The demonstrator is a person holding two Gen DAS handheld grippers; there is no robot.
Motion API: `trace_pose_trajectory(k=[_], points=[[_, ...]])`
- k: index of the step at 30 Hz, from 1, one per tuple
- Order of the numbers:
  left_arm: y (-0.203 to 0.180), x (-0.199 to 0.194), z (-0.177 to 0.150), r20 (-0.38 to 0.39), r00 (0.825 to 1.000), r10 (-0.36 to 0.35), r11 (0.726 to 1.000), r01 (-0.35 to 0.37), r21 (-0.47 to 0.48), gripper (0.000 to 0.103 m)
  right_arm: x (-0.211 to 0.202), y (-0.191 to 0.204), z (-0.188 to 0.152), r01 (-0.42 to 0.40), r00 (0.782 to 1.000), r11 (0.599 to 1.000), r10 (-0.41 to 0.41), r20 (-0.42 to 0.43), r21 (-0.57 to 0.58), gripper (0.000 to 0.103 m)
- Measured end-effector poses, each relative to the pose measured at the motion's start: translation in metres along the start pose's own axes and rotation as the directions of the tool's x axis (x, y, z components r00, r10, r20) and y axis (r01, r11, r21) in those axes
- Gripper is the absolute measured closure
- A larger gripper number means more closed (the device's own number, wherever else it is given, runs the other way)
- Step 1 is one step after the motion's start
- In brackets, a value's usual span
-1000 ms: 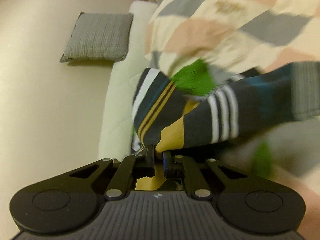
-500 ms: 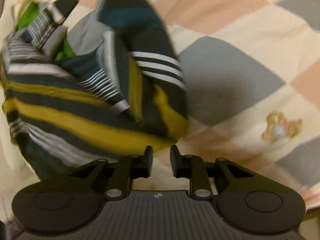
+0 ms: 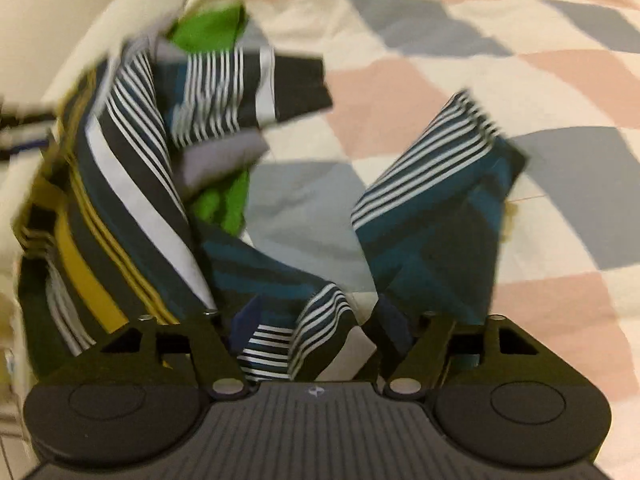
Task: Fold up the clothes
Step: 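Pull the striped sweater off the pile with both grippers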
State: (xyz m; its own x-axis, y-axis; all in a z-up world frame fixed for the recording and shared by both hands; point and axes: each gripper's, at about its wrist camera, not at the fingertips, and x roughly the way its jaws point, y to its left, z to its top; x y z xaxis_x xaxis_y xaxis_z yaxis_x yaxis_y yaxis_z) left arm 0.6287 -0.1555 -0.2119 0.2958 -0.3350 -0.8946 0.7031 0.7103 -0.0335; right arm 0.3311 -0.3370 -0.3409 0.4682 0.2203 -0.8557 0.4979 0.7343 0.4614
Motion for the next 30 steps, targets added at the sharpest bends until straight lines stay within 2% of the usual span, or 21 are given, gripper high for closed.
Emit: trace_pose_trajectory(k=[1, 2, 3, 4, 7, 10, 13, 15, 17, 20, 23, 25, 27, 28, 29, 30], points=[[0.001, 0.011, 0.0, -0.022, 1.0, 0.022, 1.0, -0.022, 0.003, 0.043, 0.011, -0.002, -0.002, -0.006, 1.0, 1.0, 0.006, -0.031, -0.001, 0.034], [0.002, 0.016, -0.003, -0.033, 0.999, 0.032, 0.999, -0.031, 0.004, 0.062, 0.02, -0.003, -0.008, -0.008, 0.998, 1.0, 0.008, -0.063, 0.006, 0.048], [0.004, 0.016, -0.007, -0.033, 0.999, 0.02, 1.0, -0.02, -0.008, 0.09, 0.023, -0.001, -0.017, -0.004, 0.996, 1.0, 0.004, -0.086, 0.001, 0.096], [0.008, 0.008, -0.01, -0.012, 1.0, -0.008, 1.0, 0.008, -0.029, 0.095, 0.02, 0.001, -0.026, -0.014, 0.996, 1.0, 0.013, -0.09, -0.008, 0.094], [0.022, -0.032, -0.021, 0.072, 0.996, -0.054, 0.996, 0.058, -0.064, 0.097, -0.011, 0.007, -0.041, -0.079, 0.997, 0.997, 0.079, -0.007, -0.011, 0.095], [0.041, -0.082, -0.04, 0.126, 0.992, -0.024, 0.994, 0.037, -0.098, 0.097, -0.072, 0.002, -0.049, -0.084, 0.988, 0.996, 0.083, 0.129, 0.007, 0.095], [0.059, -0.123, -0.076, 0.122, 0.992, 0.033, 0.989, -0.014, -0.149, 0.097, -0.143, -0.019, -0.062, -0.1, 0.965, 0.991, 0.075, 0.251, 0.087, 0.095], [0.067, -0.136, -0.105, 0.078, 0.995, 0.066, 0.981, -0.05, -0.187, 0.096, -0.175, -0.035, -0.075, -0.088, 0.96, 0.987, 0.049, 0.274, 0.132, 0.095], [0.064, -0.134, -0.13, 0.009, 0.996, 0.094, 0.976, -0.09, -0.198, 0.095, -0.184, -0.049, -0.09, -0.067, 0.969, 0.984, 0.024, 0.247, 0.167, 0.095], [0.052, -0.115, -0.166, -0.111, 0.978, 0.179, 0.971, -0.193, -0.143, 0.099, -0.167, -0.06, -0.112, 0.009, 0.987, 0.98, -0.04, 0.155, 0.197, 0.095], [0.05, -0.107, -0.195, -0.196, 0.965, 0.174, 0.965, -0.207, -0.162, 0.099, -0.128, -0.072, -0.144, 0.09, 0.996, 0.96, -0.094, 0.004, 0.264, 0.093], [0.042, -0.12, -0.197, -0.167, 0.973, 0.16, 0.972, -0.185, -0.142, 0.096, -0.109, -0.071, -0.16, 0.106, 0.994, 0.954, -0.091, -0.064, 0.281, 0.092], [0.032, -0.133, -0.192, -0.132, 0.98, 0.151, 0.981, -0.165, -0.103, 0.093, -0.108, -0.063, -0.16, 0.104, 0.994, 0.963, -0.092, -0.06, 0.25, 0.081], [0.024, -0.137, -0.186, -0.113, 0.982, 0.149, 0.985, -0.158, -0.076, 0.09, -0.109, -0.058, -0.158, 0.103, 0.994, 0.967, -0.092, -0.055, 0.234, 0.079], [0.015, -0.14, -0.181, -0.096, 0.986, 0.138, 0.988, -0.144, -0.058, 0.089, -0.109, -0.055, -0.155, 0.099, 0.995, 0.971, -0.091, -0.046, 0.216, 0.072], [0.006, -0.142, -0.177, -0.085, 0.99, 0.11, 0.992, -0.114, -0.048, 0.085, -0.11, -0.052, -0.153, 0.094, 0.995, 0.976, -0.089, -0.034, 0.196, 0.07]])
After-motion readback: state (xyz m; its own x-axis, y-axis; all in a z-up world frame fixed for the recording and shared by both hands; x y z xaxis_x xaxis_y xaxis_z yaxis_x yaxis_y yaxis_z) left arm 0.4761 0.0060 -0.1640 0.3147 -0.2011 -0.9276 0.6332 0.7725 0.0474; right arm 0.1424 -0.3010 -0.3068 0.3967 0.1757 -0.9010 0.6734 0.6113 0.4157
